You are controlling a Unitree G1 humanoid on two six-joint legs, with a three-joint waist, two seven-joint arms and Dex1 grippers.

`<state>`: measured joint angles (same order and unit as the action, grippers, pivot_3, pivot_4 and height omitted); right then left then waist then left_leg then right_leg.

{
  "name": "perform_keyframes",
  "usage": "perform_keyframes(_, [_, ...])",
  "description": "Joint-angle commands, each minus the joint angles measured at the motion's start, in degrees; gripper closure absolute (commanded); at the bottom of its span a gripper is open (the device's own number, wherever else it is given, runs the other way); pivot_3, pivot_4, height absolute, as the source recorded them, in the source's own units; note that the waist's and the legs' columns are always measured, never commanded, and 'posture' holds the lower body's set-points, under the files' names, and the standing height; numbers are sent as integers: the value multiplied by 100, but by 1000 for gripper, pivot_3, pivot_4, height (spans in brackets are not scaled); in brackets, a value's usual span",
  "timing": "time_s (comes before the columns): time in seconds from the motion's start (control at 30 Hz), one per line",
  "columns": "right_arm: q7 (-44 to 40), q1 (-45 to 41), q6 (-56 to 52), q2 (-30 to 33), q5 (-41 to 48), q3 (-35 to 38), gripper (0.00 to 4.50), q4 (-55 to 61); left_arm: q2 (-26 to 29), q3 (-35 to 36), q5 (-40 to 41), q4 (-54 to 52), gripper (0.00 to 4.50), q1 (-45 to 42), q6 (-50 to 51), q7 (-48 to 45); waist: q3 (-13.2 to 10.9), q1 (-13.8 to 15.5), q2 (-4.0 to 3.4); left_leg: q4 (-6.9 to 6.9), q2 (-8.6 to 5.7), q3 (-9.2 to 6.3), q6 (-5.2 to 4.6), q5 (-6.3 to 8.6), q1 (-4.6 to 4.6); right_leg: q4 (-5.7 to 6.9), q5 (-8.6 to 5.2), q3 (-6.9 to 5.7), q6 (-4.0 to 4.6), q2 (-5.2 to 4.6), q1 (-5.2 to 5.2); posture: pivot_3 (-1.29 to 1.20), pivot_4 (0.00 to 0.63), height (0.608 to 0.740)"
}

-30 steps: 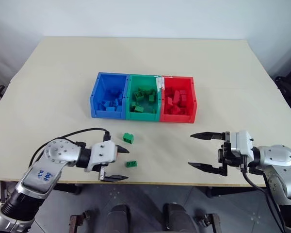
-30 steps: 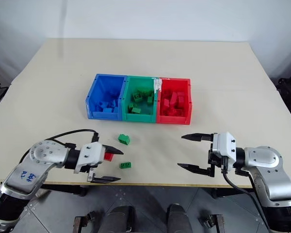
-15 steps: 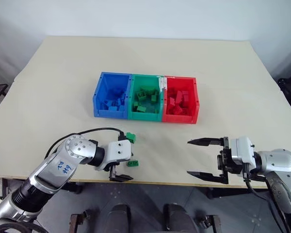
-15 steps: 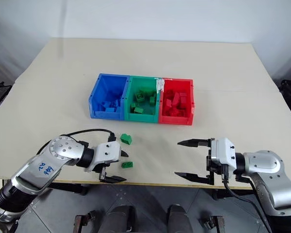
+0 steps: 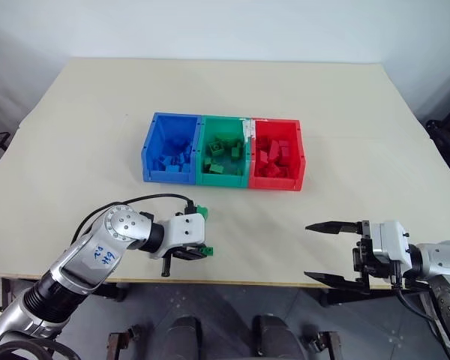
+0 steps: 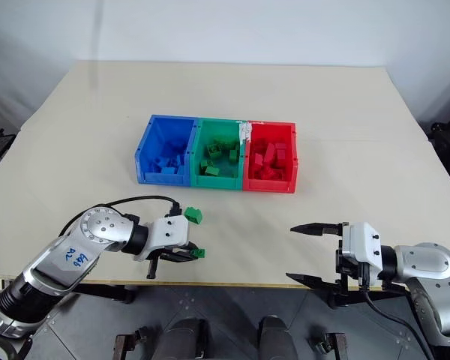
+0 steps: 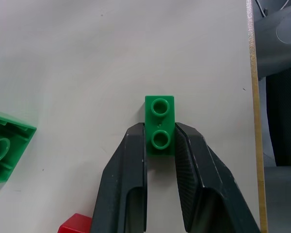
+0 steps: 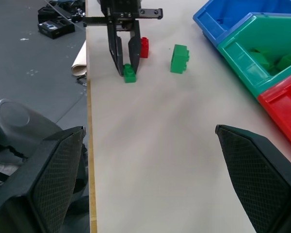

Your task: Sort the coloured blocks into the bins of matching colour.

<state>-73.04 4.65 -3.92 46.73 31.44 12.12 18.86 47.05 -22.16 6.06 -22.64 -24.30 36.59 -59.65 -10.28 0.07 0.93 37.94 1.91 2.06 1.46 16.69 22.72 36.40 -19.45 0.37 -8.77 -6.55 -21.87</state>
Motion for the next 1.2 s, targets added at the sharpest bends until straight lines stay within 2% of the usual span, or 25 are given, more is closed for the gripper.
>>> perform_keyframes(0.03, [139, 60, 18, 45, 72, 306, 0, 122, -151, 66, 155, 142, 4057, 109, -89, -55, 0, 0, 0, -1, 0, 0, -4, 3, -12, -6, 0, -1, 0, 0, 16, 0, 150, 740])
perform_keyframes(0.13, [500, 187, -68, -83, 113, 511, 0, 229, -387, 487, 527, 237, 4057, 76, -404, -124, 0, 28, 0, -6, 0, -1, -8, 5, -31, -26, 1, -2, -2, -1, 42, 0, 150, 740])
perform_keyframes(0.23, [1133, 261, -240, -368, 252, 761, 0, 446, -1141, 1220, 1042, 404, 4057, -200, -758, 314, -1, 78, 0, -3, 0, -2, -7, 5, -27, -28, 3, -2, -5, -2, 43, 0, 150, 740])
perform_keyframes(0.37, [1721, 415, -363, -693, 264, 934, 0, 621, -1817, 1519, 627, 1039, 4057, -658, -1456, 1220, 0, 122, 0, 1, -1, 0, -4, 3, -29, -30, 8, -2, -14, -3, 45, 0, 150, 740])
perform_keyframes(0.5, [2064, 491, -382, -863, 225, 981, 0, 686, -2393, 1682, 60, 2642, 4057, -1573, -2067, 2308, -1, 141, 1, 4, -6, 1, -5, 3, -29, -35, 12, -2, -22, -2, 47, 0, 150, 740])
perform_keyframes(0.67, [2214, 497, -395, -865, 172, 948, 0, 704, -2697, 1581, -178, 4101, 4057, -2309, -2777, 2432, -1, 126, 1, 2, -8, 7, 1, 0, -26, -43, 14, 0, -28, -2, 45, 0, 150, 740])
perform_keyframes(0.77, [2343, 478, -407, -885, 177, 967, 0, 756, -2798, 1675, -4, 4578, 4057, -2545, -2904, 2154, -1, 129, 1, 1, -8, 8, 5, -2, -22, -46, 14, 0, -28, -2, 40, 0, 150, 740])
perform_keyframes(0.87, [2425, 388, -387, -907, 226, 983, 0, 678, -2868, 1818, 382, 4494, 3052, -2494, -2814, 1723, -1, 124, 1, 0, -8, 9, 5, -2, -21, -46, 14, 0, -28, -2, 39, 0, 150, 740])
perform_keyframes(1.07, [2294, 41, -344, -891, 180, 737, 0, 478, -2558, 2074, 357, 4003, 1172, -2124, -2976, 1757, -1, 107, 1, 1, -8, 9, 6, -2, -23, -44, 15, 0, -28, -2, 40, 0, 150, 740])
perform_keyframes(1.13, [2187, -121, -329, -849, 165, 650, 0, 371, -2343, 2235, 436, 3676, 1172, -1857, -2996, 1687, -1, 88, 1, 0, -6, 9, 6, -2, -23, -44, 15, 1, -28, -1, 39, 0, 150, 740])
perform_keyframes(1.2, [1990, -360, -311, -782, 154, 502, 0, 203, -1932, 2491, 813, 3079, 1172, -1273, -2929, 1209, -1, 0, 0, -2, -4, 9, 6, -2, -24, -43, 15, 1, -28, -1, 38, 0, 150, 740])
